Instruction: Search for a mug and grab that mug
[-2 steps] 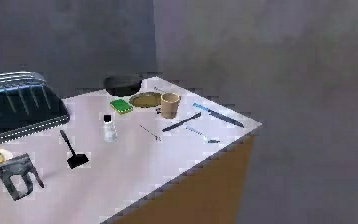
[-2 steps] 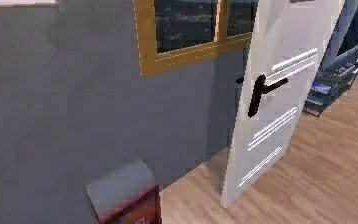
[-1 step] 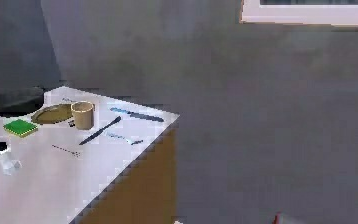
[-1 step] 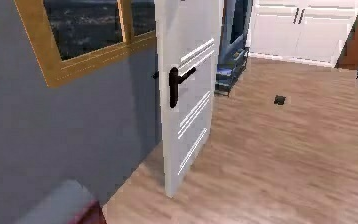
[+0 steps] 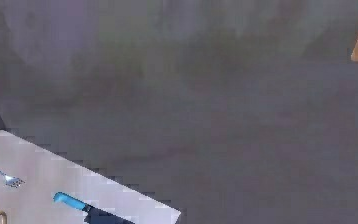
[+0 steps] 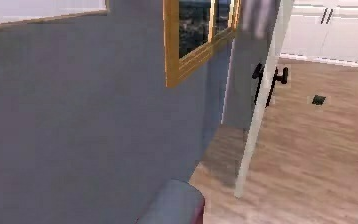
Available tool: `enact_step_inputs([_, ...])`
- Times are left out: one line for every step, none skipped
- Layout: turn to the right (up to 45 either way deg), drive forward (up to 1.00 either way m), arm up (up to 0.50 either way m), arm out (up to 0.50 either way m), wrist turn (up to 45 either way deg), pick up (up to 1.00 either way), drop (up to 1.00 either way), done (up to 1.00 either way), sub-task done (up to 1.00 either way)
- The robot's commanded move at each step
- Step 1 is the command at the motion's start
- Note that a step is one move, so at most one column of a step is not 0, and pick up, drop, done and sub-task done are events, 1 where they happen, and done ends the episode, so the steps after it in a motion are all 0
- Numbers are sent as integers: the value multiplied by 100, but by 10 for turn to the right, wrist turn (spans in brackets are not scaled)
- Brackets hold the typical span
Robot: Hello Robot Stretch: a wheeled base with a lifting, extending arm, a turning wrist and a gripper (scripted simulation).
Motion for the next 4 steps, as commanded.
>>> enact_step_inputs([-450, 0, 0, 0, 0, 0, 0, 0, 0])
enact_step_inputs([-450, 0, 0, 0, 0, 0, 0, 0, 0])
enact_step_inputs([-450, 0, 0, 0, 0, 0, 0, 0, 0])
enact_step_inputs([-90, 0, 0, 0, 0, 0, 0, 0, 0])
